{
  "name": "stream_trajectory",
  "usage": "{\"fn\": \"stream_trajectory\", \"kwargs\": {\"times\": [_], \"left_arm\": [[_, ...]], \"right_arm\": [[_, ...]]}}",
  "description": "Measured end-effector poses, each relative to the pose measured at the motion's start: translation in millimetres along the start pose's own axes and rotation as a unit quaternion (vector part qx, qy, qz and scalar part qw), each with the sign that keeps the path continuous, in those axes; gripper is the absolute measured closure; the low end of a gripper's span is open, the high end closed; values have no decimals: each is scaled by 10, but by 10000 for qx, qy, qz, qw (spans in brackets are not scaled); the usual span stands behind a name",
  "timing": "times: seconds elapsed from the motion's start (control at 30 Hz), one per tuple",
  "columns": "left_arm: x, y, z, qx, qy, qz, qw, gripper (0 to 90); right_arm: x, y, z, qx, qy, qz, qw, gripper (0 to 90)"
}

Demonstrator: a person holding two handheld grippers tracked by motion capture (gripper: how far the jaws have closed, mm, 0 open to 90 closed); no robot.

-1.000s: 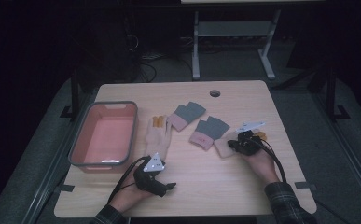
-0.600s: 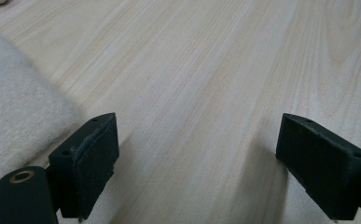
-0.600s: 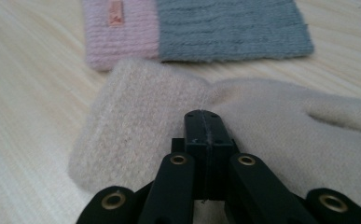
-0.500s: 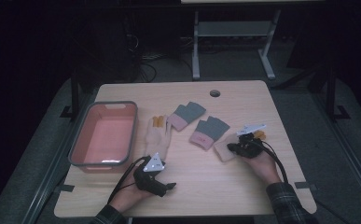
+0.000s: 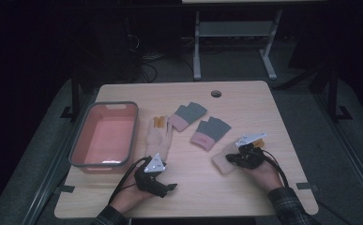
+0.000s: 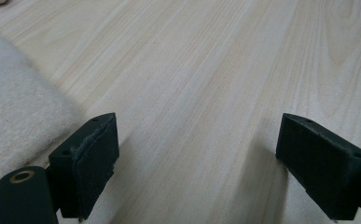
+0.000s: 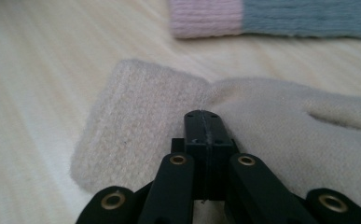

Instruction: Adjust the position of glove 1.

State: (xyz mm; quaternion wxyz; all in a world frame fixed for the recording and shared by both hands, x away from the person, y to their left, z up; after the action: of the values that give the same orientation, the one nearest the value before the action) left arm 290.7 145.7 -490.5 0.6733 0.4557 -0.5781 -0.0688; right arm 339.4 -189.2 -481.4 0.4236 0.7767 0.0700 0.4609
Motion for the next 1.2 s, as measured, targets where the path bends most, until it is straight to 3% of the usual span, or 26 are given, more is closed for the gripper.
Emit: {"fn": "stream_trajectory", "kwargs": {"times": [0.57, 1.1, 1.2], "left_arm": [[0, 0, 0, 2, -3, 0, 10000, 125], [-1, -1, 0, 6, -6, 5, 10000, 125], [-1, -1, 0, 6, -2, 10, 10000, 125]], "right_arm": [[61, -143, -340, 394, 411, -148, 9983, 900], [163, -349, -763, 1000, 963, -338, 9897, 900], [173, -370, -815, 1062, 941, -342, 9893, 900]]}}
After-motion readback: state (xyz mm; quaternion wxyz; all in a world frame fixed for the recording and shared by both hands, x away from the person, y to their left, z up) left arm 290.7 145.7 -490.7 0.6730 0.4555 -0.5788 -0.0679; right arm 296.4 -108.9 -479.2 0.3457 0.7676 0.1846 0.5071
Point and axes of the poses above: each handheld gripper's, and its own axes: y roughly backward along the jaws, x roughly out of its top, z roughly to its right, the point moved 2 cm from there along -y, roughly forward along the jaws, and after that the axes turned 7 degrees about x, right-handed, at the moved point
